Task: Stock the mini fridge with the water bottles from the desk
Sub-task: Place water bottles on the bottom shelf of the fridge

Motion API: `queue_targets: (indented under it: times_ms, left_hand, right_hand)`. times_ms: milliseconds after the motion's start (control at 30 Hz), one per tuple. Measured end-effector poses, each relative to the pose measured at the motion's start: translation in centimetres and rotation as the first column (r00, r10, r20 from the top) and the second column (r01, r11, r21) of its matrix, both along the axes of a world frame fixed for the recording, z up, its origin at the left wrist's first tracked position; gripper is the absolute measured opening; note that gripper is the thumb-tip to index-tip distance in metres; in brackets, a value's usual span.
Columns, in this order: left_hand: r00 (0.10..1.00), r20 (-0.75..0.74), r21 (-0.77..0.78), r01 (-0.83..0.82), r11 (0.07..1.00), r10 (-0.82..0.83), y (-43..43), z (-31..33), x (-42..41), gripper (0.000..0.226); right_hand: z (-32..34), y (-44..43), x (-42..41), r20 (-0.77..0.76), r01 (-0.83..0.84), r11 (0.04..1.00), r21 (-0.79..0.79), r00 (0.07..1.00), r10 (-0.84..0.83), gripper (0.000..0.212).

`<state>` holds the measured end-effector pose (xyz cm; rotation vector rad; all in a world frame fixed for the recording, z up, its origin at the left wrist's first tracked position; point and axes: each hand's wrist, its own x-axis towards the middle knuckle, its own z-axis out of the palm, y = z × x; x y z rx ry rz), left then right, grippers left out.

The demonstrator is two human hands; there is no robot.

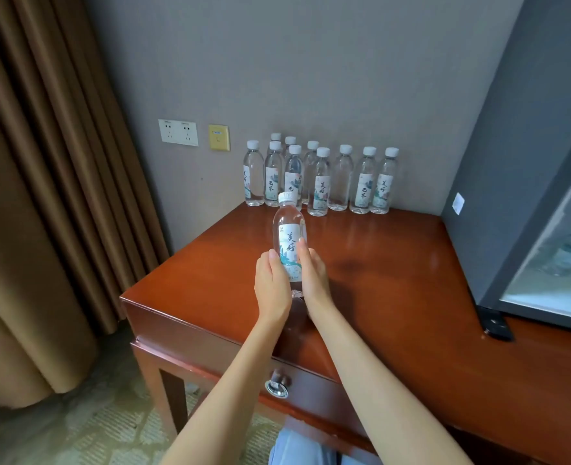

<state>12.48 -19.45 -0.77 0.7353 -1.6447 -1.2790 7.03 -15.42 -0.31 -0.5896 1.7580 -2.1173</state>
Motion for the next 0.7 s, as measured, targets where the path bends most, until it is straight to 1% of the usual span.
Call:
queue_targets:
  times_ms: [100,267,367,400,467,533,667,700]
  left_hand:
    - [0.999,0.037,-0.023,0.04,0.999,-0.039,1.6,0.0,0.6,0.035]
    - [0.988,0.126,-0.129,0.101,0.986,-0.085,5.0,-0.4,0.5,0.037]
    - [0.974,0.156,-0.172,0.192,0.966,-0.166,7.6,-0.4,-0.3,0.035]
    - [0.964,0.166,-0.183,0.239,0.954,-0.21,8.5,-0.5,-0.6,0.034]
    - [0.929,0.192,-0.218,0.354,0.909,-0.316,10.3,-0.5,-1.3,0.031]
    - [0.883,0.209,-0.271,0.464,0.843,-0.419,12.2,-0.5,-1.9,0.032]
    - [0.785,0.242,-0.386,0.617,0.686,-0.571,16.0,-0.3,-3.2,0.037]
    - [0.761,0.26,-0.427,0.643,0.636,-0.595,17.0,-0.2,-3.5,0.036]
  right_hand:
    - [0.1,2.0,0.5,0.028,0.019,1.0,0.003,0.999,-0.019,0.031]
    - [0.5,6.0,0.4,0.036,0.102,0.995,-0.017,0.994,-0.102,0.035]
    - [0.8,9.1,-0.3,0.043,0.16,0.987,-0.024,0.986,-0.159,0.044]
    - [0.8,10.3,-0.6,0.045,0.184,0.983,-0.027,0.982,-0.182,0.044]
    - [0.9,13.0,-1.4,0.047,0.231,0.972,-0.038,0.972,-0.229,0.037]
    - [1.1,15.9,-2.2,0.045,0.267,0.962,-0.053,0.963,-0.265,0.033]
    - [0.9,21.8,-4.0,-0.013,0.323,0.944,-0.071,0.946,-0.325,0.046]
    - [0.8,23.2,-4.4,-0.034,0.337,0.938,-0.08,0.94,-0.34,0.045]
